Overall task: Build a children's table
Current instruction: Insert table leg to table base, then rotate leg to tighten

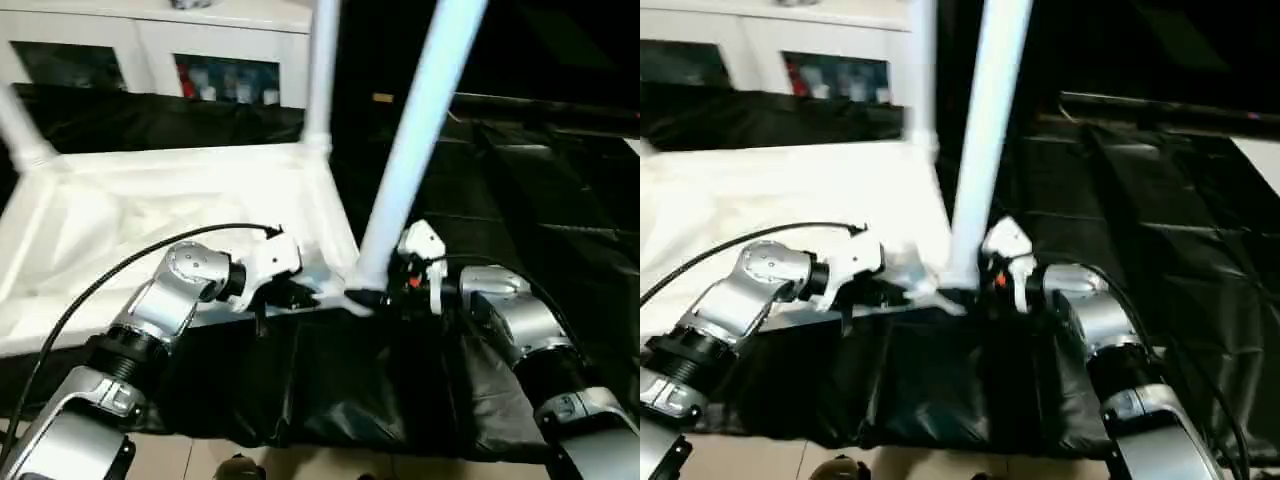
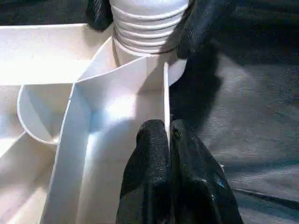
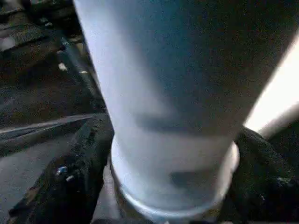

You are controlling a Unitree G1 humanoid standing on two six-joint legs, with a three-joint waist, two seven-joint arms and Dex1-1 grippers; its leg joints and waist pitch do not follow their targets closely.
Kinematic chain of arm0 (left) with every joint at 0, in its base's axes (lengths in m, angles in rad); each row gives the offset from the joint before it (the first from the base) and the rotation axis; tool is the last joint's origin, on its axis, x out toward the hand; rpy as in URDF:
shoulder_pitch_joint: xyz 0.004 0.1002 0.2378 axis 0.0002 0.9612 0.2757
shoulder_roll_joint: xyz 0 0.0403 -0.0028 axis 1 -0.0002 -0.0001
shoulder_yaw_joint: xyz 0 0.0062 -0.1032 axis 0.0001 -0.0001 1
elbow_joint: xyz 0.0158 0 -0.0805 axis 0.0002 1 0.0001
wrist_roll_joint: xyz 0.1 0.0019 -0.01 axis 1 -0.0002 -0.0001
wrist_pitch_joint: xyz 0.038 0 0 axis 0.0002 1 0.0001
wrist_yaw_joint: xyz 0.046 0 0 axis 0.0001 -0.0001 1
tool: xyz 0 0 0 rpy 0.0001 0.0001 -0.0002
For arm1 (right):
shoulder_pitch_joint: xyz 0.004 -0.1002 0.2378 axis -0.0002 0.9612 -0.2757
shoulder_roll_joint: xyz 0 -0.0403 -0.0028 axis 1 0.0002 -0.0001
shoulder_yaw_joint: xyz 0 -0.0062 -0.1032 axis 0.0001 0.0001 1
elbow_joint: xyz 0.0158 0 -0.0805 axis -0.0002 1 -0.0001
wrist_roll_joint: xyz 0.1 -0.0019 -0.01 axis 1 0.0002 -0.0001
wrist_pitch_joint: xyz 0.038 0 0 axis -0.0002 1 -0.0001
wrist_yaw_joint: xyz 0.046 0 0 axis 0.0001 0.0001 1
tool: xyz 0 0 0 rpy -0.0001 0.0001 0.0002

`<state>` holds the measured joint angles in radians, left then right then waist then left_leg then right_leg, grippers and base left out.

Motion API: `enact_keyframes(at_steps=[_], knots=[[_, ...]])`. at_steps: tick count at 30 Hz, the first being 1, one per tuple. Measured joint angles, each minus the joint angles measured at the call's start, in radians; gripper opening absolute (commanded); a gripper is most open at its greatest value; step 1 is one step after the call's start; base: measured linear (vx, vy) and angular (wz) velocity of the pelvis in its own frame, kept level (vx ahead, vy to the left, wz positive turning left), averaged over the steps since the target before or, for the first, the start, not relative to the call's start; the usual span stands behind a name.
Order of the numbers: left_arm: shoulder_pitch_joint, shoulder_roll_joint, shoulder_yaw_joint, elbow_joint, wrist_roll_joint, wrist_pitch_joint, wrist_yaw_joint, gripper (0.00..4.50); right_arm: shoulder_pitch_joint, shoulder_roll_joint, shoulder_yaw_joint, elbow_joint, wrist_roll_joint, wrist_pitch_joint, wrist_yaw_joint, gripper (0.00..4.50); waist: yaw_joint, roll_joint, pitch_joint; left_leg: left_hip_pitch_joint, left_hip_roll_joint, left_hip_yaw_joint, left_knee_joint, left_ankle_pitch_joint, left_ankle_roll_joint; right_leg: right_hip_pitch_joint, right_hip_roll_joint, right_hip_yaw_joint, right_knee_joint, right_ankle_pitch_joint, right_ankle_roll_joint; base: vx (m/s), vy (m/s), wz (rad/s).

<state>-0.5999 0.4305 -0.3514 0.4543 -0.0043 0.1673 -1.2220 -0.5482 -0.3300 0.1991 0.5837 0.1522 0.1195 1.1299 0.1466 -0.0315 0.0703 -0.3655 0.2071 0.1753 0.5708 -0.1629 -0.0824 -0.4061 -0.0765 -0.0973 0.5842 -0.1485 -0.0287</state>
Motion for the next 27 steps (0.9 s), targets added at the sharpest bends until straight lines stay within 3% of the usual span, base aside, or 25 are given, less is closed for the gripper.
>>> enact_keyframes(at_steps=[6, 10, 12, 21, 27], knots=[[0.001, 0.021, -0.009, -0.001, -0.006, -0.026, -0.065, 0.00, 0.028, -0.028, 0.027, -0.072, 0.001, 0.028, 0.052, 3.56, 0.002, 0.000, 0.000, 0.000, 0.000, -0.001, 0.000, 0.000, 0.000, 0.000, 0.000, 0.000, 0.002, 0.000, 0.000, 0.000, 0.000, 0.00], [0.003, 0.030, -0.018, 0.000, -0.005, -0.055, -0.087, 0.00, 0.039, -0.045, 0.040, -0.099, 0.001, 0.034, 0.079, 3.39, 0.005, 0.000, 0.000, -0.001, 0.000, -0.001, 0.001, 0.000, 0.000, 0.000, 0.000, 0.000, 0.003, 0.000, 0.000, 0.000, 0.000, 0.00], [0.003, 0.030, -0.018, 0.000, -0.003, -0.061, -0.089, 0.00, 0.040, -0.045, 0.042, -0.102, 0.001, 0.036, 0.081, 3.05, 0.005, 0.000, 0.000, -0.001, 0.000, -0.001, 0.003, 0.000, 0.000, 0.000, 0.000, 0.000, 0.005, -0.001, 0.001, 0.000, 0.000, 0.00], [0.004, 0.032, -0.018, 0.004, -0.002, -0.066, -0.107, 0.00, 0.068, -0.035, 0.039, -0.139, 0.008, 0.074, 0.078, 2.79, 0.005, 0.000, 0.000, -0.001, 0.001, -0.002, 0.007, 0.000, 0.000, 0.000, 0.000, 0.000, 0.010, -0.002, 0.002, 0.000, 0.000, 0.00], [0.002, -0.009, 0.006, 0.036, 0.027, -0.028, 0.015, 0.00, 0.076, 0.051, -0.034, -0.073, 0.005, 0.070, -0.092, 2.77, -0.006, 0.000, -0.001, 0.001, 0.001, -0.003, 0.008, 0.000, 0.000, 0.001, 0.000, 0.000, 0.012, -0.004, 0.005, 0.000, 0.000, 0.00]])
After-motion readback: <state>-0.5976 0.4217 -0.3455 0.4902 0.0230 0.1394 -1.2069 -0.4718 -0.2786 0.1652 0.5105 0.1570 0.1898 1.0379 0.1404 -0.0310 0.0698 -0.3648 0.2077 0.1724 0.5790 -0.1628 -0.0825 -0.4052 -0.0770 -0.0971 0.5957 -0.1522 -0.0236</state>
